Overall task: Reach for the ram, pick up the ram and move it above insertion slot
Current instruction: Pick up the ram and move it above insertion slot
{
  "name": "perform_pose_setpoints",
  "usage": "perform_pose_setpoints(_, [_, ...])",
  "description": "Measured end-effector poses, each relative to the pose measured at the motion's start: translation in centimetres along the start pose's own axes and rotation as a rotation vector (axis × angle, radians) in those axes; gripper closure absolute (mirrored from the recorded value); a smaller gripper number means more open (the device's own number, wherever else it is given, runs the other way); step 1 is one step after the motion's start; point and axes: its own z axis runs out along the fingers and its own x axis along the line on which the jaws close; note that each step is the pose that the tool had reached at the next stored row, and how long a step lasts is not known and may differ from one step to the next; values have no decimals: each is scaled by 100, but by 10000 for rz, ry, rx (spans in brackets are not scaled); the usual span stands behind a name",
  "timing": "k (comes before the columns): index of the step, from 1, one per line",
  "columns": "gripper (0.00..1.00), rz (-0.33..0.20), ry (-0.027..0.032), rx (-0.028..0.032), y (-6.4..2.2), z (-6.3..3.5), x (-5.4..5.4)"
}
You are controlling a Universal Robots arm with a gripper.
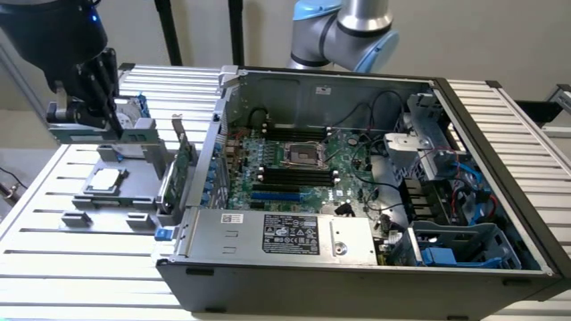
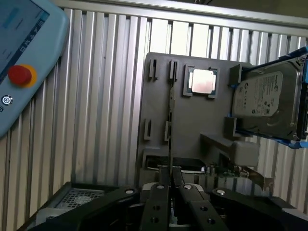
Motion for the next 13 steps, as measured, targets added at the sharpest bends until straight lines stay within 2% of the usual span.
perform_pose_setpoints(2, [87, -17, -114, 5, -68, -36, 2])
perform_pose_setpoints(5, [87, -34, -219, 5, -176, -67, 9])
perform_pose_setpoints(13, [87, -60, -335, -5, -499, -105, 32])
